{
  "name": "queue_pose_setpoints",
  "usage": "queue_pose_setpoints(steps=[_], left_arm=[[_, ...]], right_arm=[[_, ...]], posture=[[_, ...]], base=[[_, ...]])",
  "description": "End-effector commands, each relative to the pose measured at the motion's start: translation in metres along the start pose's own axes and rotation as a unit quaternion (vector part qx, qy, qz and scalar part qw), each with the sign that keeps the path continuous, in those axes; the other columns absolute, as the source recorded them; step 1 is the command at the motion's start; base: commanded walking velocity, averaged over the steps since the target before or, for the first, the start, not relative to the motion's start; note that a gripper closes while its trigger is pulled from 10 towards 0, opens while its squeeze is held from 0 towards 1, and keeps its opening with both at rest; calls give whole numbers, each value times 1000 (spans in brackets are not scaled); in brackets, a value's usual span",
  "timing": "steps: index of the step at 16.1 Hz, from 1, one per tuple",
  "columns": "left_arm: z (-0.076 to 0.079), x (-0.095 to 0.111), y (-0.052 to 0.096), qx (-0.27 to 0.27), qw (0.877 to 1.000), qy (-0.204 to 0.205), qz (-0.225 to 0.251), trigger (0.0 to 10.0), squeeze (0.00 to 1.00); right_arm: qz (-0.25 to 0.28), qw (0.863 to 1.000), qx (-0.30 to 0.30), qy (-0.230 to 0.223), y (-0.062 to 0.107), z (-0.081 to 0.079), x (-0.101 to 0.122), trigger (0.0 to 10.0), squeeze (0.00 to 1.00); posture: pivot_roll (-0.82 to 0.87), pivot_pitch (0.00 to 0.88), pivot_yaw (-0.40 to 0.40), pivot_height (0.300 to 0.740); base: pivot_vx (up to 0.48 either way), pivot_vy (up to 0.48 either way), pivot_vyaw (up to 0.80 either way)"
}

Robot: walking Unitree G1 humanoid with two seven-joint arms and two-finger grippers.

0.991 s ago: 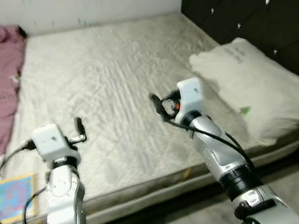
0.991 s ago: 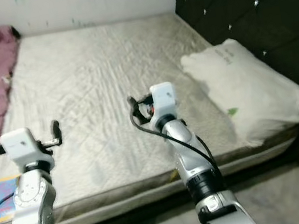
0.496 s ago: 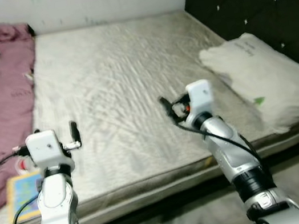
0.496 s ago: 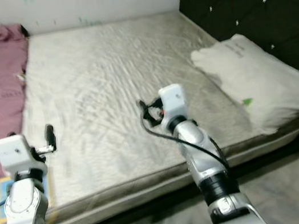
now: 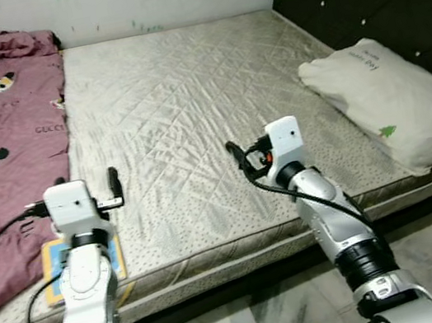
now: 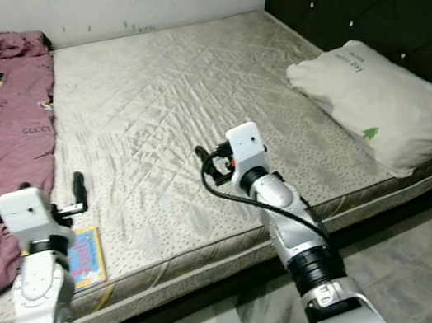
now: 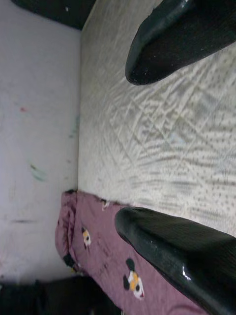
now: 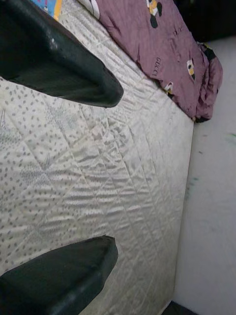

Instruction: Clean up the room

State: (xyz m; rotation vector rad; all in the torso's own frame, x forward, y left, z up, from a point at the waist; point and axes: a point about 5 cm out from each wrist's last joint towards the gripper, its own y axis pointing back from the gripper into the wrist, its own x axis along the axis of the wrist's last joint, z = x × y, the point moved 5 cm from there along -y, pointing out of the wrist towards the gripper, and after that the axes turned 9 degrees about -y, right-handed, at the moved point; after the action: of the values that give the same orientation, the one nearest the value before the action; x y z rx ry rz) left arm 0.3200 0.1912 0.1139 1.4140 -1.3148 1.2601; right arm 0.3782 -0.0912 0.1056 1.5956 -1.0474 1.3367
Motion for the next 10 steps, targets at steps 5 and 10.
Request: queue_pose_setpoints(steps=[5,10], left_arm=[[17,3,-9,-33,999,2,1,10000,0],[31,6,-15,-60,998,3,4,10000,0]], right_arm=[[16,999,-35,0,7,14,5,10000,0],[22,998,-52,-5,13,17,4,10000,0]], posture=[[-84,0,-10,740],[-118,0,36,740]], base=[[0,0,0],[0,0,0]])
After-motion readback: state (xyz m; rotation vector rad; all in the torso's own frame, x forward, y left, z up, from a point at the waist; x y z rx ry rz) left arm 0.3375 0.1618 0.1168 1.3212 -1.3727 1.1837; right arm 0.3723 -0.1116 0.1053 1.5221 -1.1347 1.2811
